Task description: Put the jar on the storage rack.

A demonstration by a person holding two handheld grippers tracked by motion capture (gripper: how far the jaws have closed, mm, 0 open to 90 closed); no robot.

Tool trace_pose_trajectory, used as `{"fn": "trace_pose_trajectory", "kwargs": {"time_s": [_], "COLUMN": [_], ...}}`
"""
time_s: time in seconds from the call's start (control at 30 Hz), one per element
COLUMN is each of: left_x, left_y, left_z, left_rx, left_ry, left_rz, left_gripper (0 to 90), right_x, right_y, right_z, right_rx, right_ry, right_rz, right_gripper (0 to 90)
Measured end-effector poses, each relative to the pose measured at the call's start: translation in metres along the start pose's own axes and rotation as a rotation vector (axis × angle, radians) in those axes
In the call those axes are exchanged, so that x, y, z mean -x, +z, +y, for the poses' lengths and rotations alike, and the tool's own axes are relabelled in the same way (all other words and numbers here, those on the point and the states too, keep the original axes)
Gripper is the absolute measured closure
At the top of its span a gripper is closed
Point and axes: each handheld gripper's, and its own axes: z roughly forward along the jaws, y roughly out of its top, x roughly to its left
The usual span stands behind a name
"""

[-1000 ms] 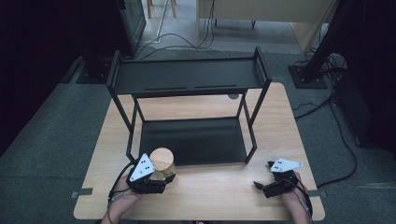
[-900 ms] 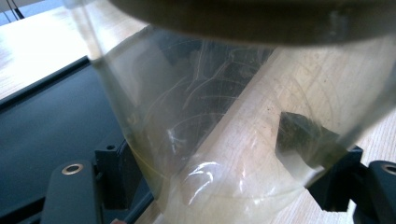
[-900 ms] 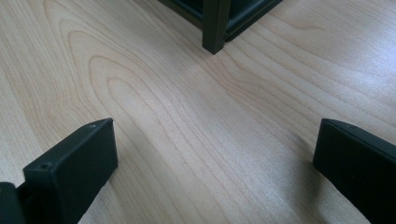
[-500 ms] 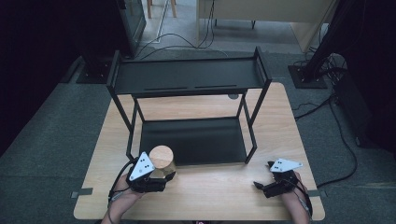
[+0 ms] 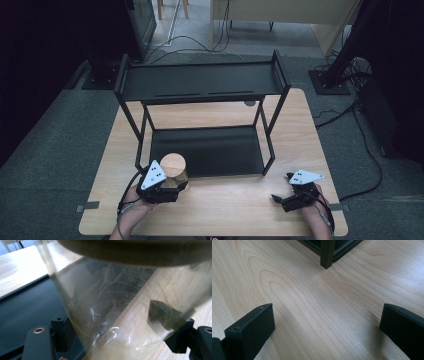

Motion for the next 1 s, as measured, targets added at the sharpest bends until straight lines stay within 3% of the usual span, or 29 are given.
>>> {"fn": "trace_pose_trajectory", "kwargs": {"time_s": [1.0], "left_x": [-0.0061], "left_y": [0.0096], "left_z": [0.0053], "left_rx": [0.005], "left_ry": [-0.018], "left_rz": [0.012], "left_gripper": [25.5], "right_x": [-0.0001], "right_y": [0.0000], "right_z": [0.0000], "right_rx": [0.000], "right_ry": [-0.003], "right_rz": [0.002], "right_gripper": [0.0]}}
